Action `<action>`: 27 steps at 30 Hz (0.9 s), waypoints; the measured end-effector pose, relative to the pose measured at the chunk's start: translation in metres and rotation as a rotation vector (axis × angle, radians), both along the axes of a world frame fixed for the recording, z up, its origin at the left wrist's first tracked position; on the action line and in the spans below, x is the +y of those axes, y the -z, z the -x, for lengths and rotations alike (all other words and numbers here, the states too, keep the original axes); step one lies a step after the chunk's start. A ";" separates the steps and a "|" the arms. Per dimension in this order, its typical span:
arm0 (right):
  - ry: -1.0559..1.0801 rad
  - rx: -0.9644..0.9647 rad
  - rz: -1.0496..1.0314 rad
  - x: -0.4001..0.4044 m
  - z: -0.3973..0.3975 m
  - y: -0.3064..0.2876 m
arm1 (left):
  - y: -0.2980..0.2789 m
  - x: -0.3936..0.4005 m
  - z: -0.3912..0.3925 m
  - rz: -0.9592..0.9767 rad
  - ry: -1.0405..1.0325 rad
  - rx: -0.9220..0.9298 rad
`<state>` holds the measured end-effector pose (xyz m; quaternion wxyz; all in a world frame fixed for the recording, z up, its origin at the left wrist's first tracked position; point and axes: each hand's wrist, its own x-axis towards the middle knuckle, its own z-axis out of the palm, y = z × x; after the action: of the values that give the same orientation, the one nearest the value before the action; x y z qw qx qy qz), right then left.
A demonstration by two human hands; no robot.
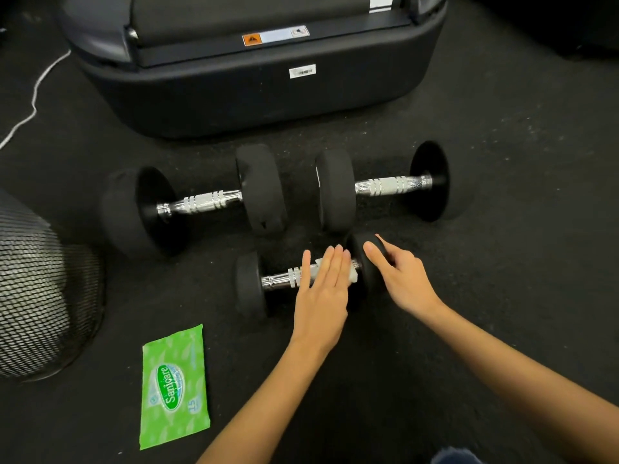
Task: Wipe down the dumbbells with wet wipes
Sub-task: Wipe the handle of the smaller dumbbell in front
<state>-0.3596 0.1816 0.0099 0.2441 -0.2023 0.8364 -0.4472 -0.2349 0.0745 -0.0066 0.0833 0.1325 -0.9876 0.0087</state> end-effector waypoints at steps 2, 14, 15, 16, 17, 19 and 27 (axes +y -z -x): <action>-0.004 0.002 -0.013 0.000 0.000 -0.001 | 0.003 0.006 -0.002 -0.049 0.022 0.036; -0.013 0.050 -0.065 -0.004 -0.002 -0.001 | 0.006 0.011 -0.008 -0.021 0.022 0.058; -0.016 0.047 -0.062 -0.003 -0.003 0.000 | 0.005 0.015 -0.012 -0.027 0.027 0.047; -0.016 0.050 -0.060 -0.004 -0.003 0.000 | 0.004 0.015 -0.013 -0.027 0.029 0.039; -0.014 0.058 -0.064 -0.004 -0.003 0.000 | 0.003 0.012 -0.010 -0.019 0.026 0.035; -0.006 0.088 -0.078 -0.005 -0.003 0.001 | -0.001 0.003 -0.001 -0.006 -0.011 0.038; -0.018 0.101 -0.080 -0.006 0.001 0.004 | 0.003 0.009 -0.010 -0.014 0.056 0.051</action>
<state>-0.3606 0.1757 0.0059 0.2134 -0.2224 0.8629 -0.4004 -0.2248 0.0833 -0.0095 0.1077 0.1058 -0.9885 -0.0039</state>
